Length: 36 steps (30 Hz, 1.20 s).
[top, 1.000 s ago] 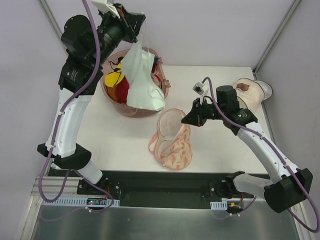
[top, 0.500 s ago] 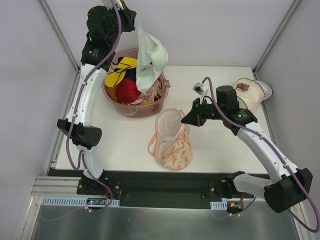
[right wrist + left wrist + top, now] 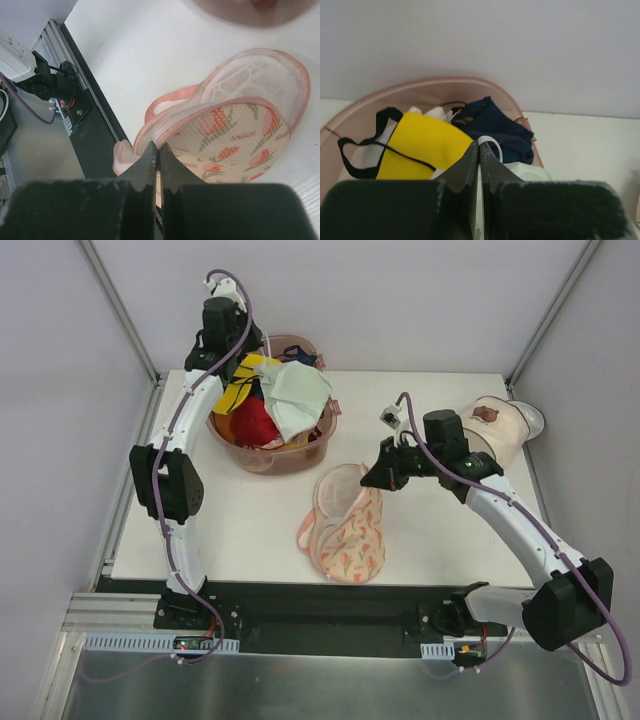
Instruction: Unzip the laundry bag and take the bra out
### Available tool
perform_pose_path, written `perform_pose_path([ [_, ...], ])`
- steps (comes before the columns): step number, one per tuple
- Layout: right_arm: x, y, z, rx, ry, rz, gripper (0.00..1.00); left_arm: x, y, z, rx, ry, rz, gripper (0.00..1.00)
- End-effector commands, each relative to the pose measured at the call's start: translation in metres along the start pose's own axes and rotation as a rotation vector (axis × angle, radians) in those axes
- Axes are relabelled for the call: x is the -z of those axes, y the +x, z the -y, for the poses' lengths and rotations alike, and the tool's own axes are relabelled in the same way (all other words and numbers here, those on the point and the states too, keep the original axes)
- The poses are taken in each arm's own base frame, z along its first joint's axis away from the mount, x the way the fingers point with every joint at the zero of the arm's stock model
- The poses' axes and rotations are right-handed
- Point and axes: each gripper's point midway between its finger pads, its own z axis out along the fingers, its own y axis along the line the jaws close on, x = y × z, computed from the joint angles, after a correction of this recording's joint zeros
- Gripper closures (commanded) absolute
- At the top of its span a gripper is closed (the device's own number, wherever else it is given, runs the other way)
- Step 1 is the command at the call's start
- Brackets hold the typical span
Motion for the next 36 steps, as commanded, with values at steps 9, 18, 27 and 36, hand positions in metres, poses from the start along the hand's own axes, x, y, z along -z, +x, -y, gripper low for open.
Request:
perform_pose_path([
  [9, -0.017, -0.015, 0.018, -0.003, 0.006, -0.009, 0.99, -0.001, 0.015, -0.066, 0.113, -0.181, 0.060, 1.00],
  [18, 0.003, -0.037, 0.075, -0.097, 0.393, 0.141, 0.99, 0.005, 0.033, -0.068, 0.102, -0.175, 0.029, 0.65],
  [27, 0.064, -0.062, 0.118, -0.150, 0.791, 0.333, 0.99, 0.053, 0.006, -0.040, 0.087, -0.093, 0.026, 0.01],
  [36, 0.101, -0.106, 0.149, -0.208, 1.075, 0.389, 0.04, 0.147, 0.040, -0.009, 0.110, 0.051, -0.075, 0.01],
])
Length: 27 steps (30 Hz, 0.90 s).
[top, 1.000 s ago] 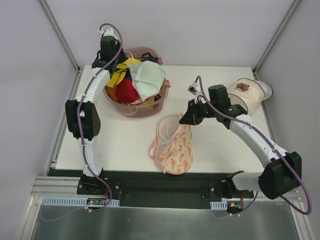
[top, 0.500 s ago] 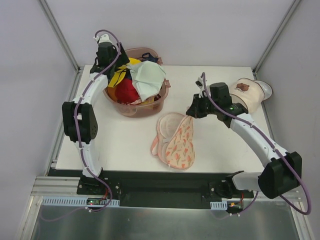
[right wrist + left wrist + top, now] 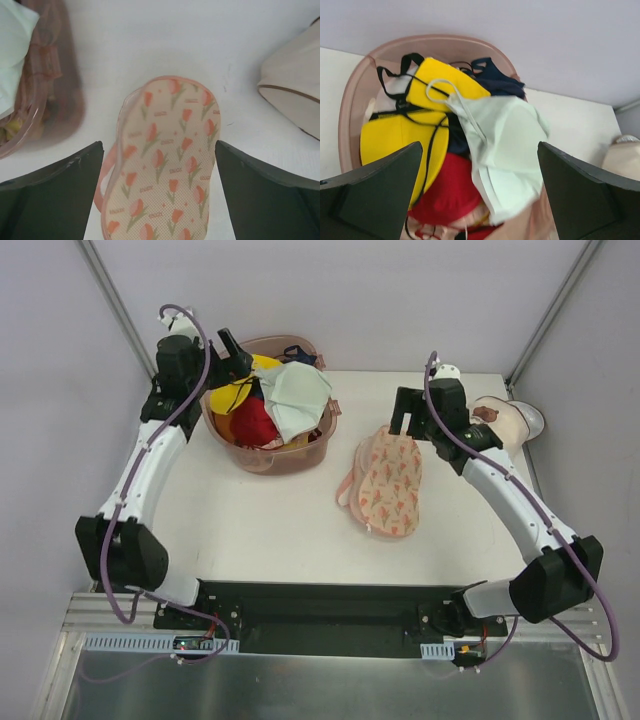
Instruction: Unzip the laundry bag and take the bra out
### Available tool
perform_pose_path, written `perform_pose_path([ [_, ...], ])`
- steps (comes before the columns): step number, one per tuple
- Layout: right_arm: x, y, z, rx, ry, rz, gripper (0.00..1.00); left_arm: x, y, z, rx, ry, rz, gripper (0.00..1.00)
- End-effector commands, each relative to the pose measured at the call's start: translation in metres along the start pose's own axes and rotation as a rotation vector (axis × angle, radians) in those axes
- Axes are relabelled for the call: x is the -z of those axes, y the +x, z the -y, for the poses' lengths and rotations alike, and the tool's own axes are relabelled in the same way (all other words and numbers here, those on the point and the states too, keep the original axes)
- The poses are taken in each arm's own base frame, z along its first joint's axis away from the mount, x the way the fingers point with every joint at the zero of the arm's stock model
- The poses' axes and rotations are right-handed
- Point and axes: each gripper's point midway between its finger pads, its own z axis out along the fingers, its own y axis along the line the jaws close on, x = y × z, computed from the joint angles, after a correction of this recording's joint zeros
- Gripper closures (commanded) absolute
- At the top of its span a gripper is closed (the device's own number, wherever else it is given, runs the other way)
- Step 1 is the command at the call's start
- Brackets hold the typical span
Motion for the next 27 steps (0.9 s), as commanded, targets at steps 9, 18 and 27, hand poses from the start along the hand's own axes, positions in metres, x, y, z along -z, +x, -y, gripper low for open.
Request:
perform_pose_path([
  [9, 0.087, -0.040, 0.088, -0.051, 0.423, 0.184, 0.04, 0.131, 0.108, -0.025, -0.064, 0.024, -0.148, 0.01],
  [18, 0.119, 0.008, 0.127, 0.011, 0.529, 0.172, 0.04, 0.179, 0.164, -0.053, -0.029, -0.030, -0.167, 0.01],
  [27, 0.115, 0.025, 0.133, 0.027, 0.553, 0.137, 0.04, 0.187, 0.170, -0.049, 0.014, -0.022, -0.195, 0.01],
])
